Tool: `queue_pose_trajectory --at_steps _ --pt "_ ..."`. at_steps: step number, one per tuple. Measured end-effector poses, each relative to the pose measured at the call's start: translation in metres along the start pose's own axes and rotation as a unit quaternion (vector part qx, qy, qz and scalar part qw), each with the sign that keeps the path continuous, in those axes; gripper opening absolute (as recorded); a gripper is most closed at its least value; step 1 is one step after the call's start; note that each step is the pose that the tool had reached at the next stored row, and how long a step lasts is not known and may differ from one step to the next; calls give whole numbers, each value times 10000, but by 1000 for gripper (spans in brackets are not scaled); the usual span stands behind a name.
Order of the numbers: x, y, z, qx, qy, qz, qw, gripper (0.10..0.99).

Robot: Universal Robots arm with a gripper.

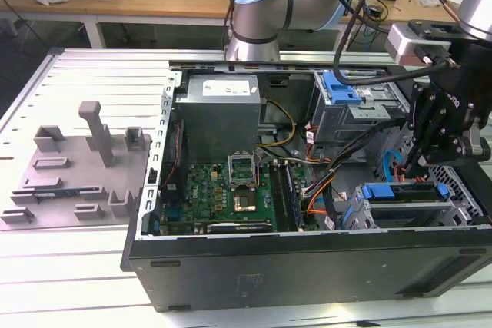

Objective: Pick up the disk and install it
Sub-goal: 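Insert the second disk wire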

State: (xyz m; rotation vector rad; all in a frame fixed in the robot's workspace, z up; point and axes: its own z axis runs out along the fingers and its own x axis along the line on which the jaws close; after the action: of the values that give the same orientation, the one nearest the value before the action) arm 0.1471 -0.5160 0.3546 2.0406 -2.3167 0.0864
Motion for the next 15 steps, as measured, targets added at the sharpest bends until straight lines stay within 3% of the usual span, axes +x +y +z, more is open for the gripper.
queue_pose_trajectory --at_steps 7,15 --pt "10 8 1 4 -1 -51 10000 161" --pt "77 7 20 4 -2 -52 10000 161"
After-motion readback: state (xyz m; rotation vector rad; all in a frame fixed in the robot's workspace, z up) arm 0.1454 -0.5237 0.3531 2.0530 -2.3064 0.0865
